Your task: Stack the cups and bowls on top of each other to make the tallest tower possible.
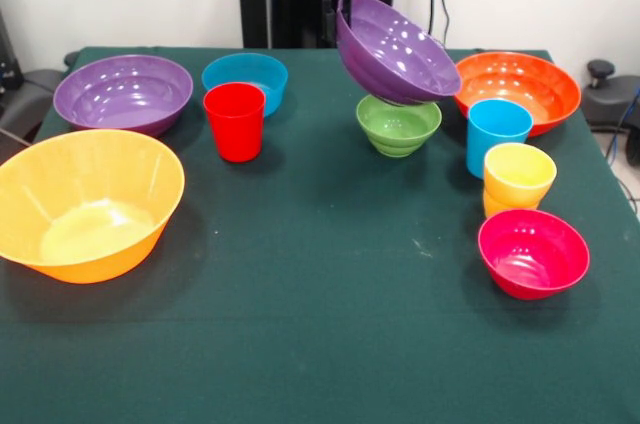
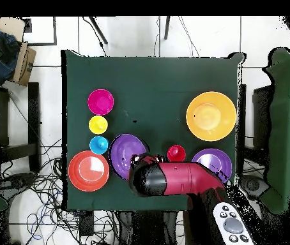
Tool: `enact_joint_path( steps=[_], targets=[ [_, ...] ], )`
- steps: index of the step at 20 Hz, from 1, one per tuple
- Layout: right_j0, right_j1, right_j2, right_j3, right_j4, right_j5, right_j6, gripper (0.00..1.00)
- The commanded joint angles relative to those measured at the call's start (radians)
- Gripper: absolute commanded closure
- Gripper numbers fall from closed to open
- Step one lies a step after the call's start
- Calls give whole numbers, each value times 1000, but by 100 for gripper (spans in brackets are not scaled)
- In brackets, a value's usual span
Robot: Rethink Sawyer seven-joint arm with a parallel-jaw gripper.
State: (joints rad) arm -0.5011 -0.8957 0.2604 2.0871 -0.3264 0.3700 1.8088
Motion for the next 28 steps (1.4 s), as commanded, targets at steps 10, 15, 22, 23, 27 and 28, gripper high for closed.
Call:
enact_joint_path(
  steps=[10, 15, 22, 23, 27, 28],
  targets=[
    [33, -23, -4, -31, -43, 143, 4, 100],
    [33, -20, 1, -40, -36, 148, 9, 100],
    [17, 35, 25, -119, -28, 182, -24, 100],
    [15, 40, 28, -129, -24, 191, -26, 100],
    [11, 52, 37, -151, -19, 204, -32, 100],
    [12, 55, 38, -155, -18, 208, -31, 100]
  ],
)
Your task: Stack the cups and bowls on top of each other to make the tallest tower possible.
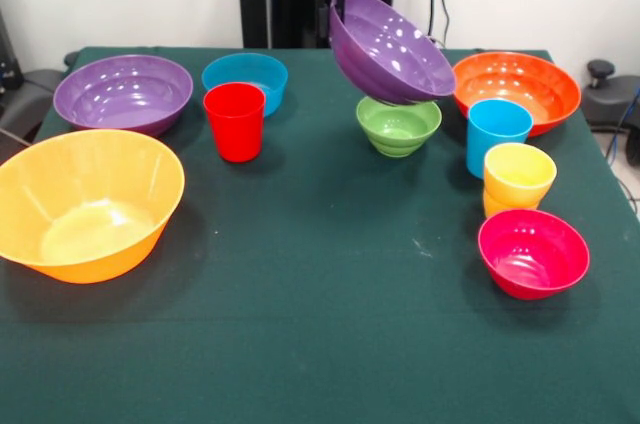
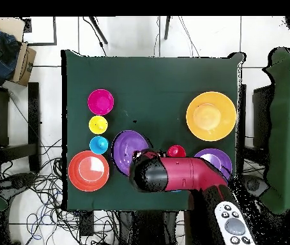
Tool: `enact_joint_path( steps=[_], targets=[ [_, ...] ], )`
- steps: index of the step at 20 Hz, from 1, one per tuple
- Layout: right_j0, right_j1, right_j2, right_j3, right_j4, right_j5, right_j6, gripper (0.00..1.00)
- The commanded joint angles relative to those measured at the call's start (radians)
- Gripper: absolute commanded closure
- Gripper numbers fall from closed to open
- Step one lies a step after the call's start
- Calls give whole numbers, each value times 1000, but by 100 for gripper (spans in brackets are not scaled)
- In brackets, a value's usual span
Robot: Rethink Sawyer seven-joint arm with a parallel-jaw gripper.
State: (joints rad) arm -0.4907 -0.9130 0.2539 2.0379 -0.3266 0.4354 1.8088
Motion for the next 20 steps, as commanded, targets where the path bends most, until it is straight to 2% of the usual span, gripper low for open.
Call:
enact_joint_path(
  steps=[1, 20],
  targets=[
    [3, 74, 44, -110, -19, 143, -30, 100],
    [11, 95, 56, -173, 2, 198, -25, 100]
  ],
)
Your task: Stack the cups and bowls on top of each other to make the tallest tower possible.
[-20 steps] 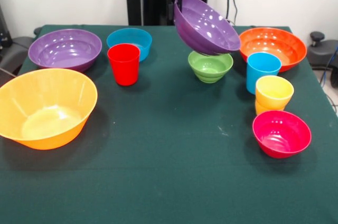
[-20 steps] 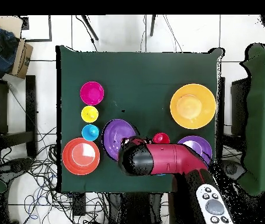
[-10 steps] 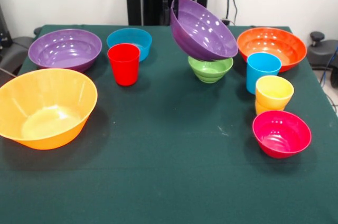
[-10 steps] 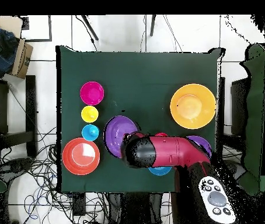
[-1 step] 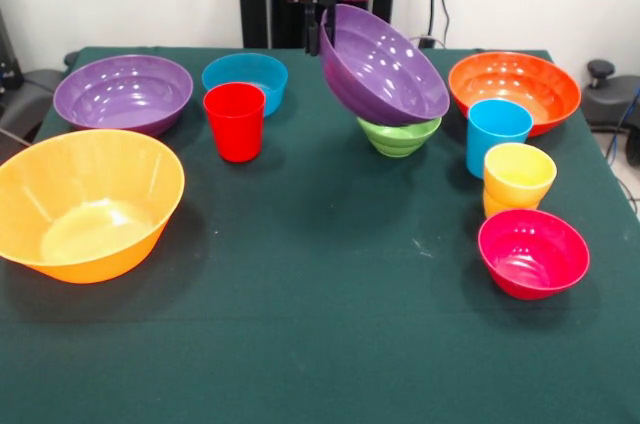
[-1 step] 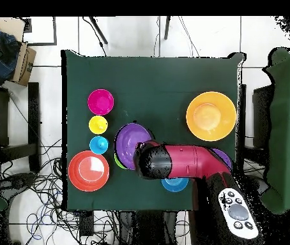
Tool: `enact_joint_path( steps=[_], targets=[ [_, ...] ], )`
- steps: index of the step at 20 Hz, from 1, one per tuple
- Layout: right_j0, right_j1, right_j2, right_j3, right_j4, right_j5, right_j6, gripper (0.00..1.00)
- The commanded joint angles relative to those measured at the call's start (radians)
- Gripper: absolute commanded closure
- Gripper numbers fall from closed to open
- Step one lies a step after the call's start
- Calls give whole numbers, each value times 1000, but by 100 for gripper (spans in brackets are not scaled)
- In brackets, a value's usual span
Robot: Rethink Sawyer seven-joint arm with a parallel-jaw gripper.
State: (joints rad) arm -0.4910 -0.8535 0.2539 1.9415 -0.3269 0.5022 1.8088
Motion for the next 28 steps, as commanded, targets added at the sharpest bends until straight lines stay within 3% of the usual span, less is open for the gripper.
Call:
enact_joint_path(
  steps=[1, 16, 28],
  targets=[
    [12, 43, 57, -83, 2, 133, -25, 100],
    [26, 79, 66, -185, 3, 229, -41, 100],
    [21, 85, 77, -206, 2, 249, -48, 100]
  ],
)
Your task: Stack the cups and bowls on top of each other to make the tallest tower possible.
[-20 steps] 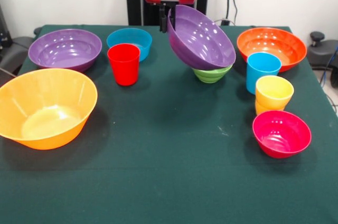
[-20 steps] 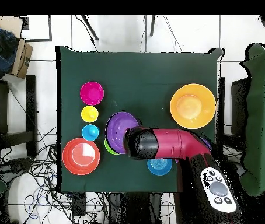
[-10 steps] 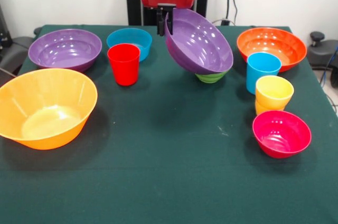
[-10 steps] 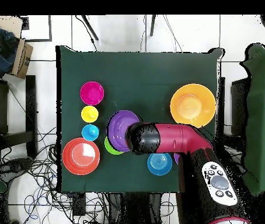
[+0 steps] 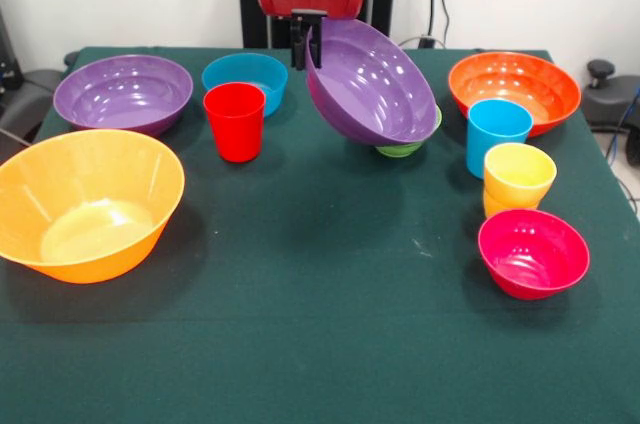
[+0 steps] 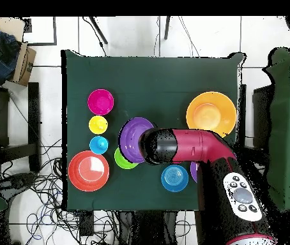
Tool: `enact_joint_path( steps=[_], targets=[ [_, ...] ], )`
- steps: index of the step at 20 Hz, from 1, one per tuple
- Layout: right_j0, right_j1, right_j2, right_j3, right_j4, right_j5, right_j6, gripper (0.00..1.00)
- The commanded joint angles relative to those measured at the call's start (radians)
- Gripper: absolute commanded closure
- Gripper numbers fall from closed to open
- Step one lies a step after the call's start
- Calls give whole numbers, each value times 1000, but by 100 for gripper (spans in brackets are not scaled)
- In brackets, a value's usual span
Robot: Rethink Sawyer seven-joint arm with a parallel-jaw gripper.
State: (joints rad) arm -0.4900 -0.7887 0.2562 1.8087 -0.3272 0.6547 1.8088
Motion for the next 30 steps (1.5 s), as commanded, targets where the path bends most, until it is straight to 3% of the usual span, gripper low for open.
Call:
enact_joint_path(
  steps=[1, 9, 20, 30],
  targets=[
    [20, 20, 76, -78, 2, 100, -50, 100],
    [23, 29, 80, -115, 3, 139, -63, 100],
    [5, 99, 94, -158, 0, 118, -76, 100],
    [2, 115, 95, -169, -6, 113, -77, 100]
  ],
)
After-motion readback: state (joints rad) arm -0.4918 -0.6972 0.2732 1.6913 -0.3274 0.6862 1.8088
